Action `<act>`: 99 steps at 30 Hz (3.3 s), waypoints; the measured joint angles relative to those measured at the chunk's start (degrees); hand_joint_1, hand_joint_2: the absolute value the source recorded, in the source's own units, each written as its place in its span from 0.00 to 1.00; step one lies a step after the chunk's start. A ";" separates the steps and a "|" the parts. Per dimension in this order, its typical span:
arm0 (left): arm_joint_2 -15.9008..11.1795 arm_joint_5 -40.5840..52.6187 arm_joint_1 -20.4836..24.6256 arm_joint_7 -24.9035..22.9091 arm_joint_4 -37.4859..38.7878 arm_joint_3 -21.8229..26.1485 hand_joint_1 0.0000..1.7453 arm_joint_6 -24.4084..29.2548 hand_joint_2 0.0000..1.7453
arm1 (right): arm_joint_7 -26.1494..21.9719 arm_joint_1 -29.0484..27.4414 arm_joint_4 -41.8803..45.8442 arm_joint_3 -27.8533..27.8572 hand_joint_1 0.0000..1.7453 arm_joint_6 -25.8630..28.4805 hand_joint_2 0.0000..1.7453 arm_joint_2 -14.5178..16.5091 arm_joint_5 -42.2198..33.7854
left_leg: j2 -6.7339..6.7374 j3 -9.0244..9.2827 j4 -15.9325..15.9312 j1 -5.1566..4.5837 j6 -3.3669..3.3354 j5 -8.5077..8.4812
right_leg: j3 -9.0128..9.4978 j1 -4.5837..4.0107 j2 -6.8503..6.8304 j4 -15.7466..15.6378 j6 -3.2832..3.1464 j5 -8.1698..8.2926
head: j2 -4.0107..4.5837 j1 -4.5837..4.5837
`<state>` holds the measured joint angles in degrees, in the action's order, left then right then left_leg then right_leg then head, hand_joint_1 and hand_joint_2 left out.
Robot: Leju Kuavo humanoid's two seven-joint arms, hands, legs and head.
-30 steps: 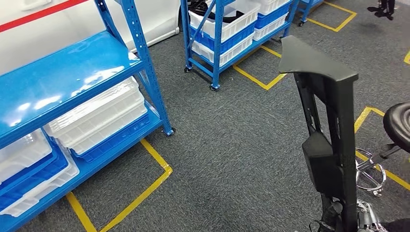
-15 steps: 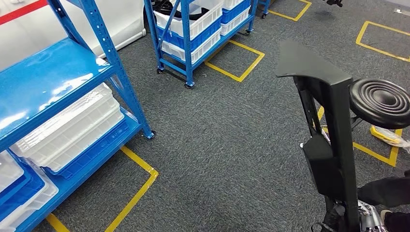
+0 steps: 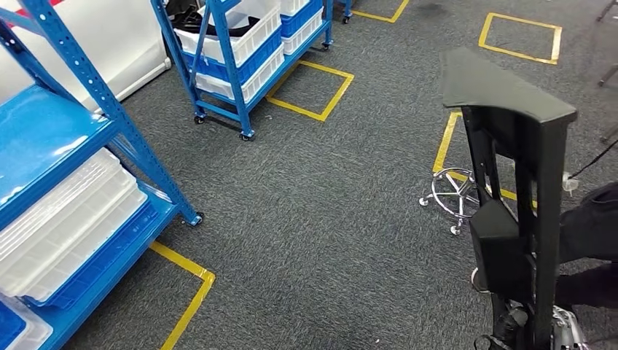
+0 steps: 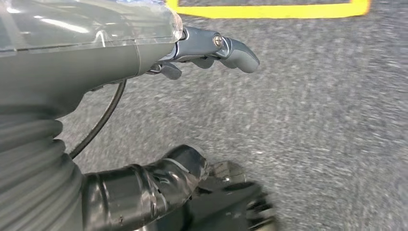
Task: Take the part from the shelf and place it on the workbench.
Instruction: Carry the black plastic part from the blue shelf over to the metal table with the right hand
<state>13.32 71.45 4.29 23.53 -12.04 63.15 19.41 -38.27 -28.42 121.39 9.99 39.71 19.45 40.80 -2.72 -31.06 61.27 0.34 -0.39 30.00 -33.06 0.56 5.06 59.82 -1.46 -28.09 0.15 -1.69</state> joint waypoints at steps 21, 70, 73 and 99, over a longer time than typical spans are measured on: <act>0.06 -0.33 0.43 0.68 0.00 0.17 0.00 -0.42 1.00 | -0.04 0.38 -0.25 0.16 1.00 0.00 1.00 0.02 0.10 | 8.06 1.74 -2.72 -0.54 0.03 0.92 | 0.81 -0.26 -6.83 -1.38 0.58 -0.08 | 0.00 -0.29; 0.00 -0.08 -0.13 -0.07 0.00 1.18 0.00 -0.24 1.00 | 0.79 -0.15 -1.34 0.14 1.00 0.02 1.00 0.39 0.62 | 3.12 0.59 -3.51 0.34 -2.15 -0.97 | -5.35 0.05 -3.87 10.38 3.20 -6.12 | 0.00 -0.54; 0.02 -0.20 -0.18 0.46 0.00 1.21 0.00 -0.27 1.00 | 0.51 -0.01 -1.86 0.15 1.00 0.02 1.00 0.39 0.27 | 5.41 0.62 -3.44 0.14 -2.25 -0.78 | -6.62 0.23 -4.78 13.77 3.39 -6.17 | 0.00 -0.52; 0.19 1.22 -0.01 0.72 0.00 0.79 0.00 -0.64 1.00 | -0.05 0.48 -2.78 0.17 1.00 0.03 1.00 0.52 0.36 | 1.45 0.22 -2.79 0.71 -1.75 -0.89 | -1.57 0.13 -0.76 2.10 3.07 -1.38 | 0.00 -0.56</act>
<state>13.51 72.67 4.28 24.24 -12.04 63.94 18.77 -38.33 -27.94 118.62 10.16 39.75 19.98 41.16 -1.27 -30.84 58.48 1.05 -2.13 29.11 -34.63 0.69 4.30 61.92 1.61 -29.47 0.15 -2.26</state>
